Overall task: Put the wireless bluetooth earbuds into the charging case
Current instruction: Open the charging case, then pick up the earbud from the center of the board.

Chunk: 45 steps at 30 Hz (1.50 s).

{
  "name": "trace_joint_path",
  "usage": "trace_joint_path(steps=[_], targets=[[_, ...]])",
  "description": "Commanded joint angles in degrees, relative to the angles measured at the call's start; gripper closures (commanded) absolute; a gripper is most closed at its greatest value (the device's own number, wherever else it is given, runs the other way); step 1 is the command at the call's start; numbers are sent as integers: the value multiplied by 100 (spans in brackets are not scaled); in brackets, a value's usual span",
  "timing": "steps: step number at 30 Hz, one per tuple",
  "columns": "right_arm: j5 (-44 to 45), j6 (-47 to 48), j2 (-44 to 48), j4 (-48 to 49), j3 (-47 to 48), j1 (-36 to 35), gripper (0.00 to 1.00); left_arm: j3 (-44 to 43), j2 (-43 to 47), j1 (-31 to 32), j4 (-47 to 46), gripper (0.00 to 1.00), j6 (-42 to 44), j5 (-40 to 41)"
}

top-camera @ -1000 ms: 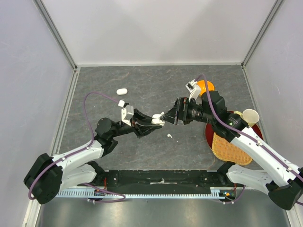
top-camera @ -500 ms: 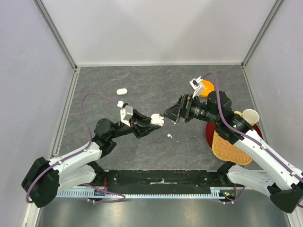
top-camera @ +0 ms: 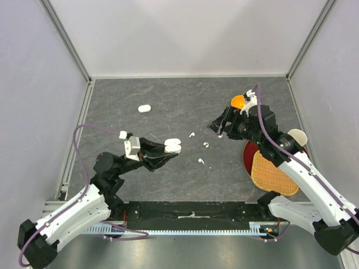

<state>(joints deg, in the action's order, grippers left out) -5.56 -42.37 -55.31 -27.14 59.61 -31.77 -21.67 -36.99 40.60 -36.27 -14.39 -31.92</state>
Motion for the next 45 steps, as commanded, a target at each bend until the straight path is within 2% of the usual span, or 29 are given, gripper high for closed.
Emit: trace_joint_path(steps=[1,6,12,18,25,33,45], targets=[[249,501,-260,-731,25,180,13,163,604,9,656,98,367,178],[82,1300,-445,-916,-125,171,15,409,1210,1,727,98,174,239],[3,2118,-963,-1276,15,171,18,453,1353,9,841,98,147,134],[20,2312,-1447,-1198,-29,22,22,497,1475,9,1051,98,147,72],[117,2330,-1965,-899,-283,-434,31,725,1985,9,1421,98,77,327],[389,2514,-2852,-530,-258,-716,35,919,2609,9,1886,98,-20,538],[512,2839,-3811,-214,129,-989,41,805,2618,9,2177,98,86,556]])
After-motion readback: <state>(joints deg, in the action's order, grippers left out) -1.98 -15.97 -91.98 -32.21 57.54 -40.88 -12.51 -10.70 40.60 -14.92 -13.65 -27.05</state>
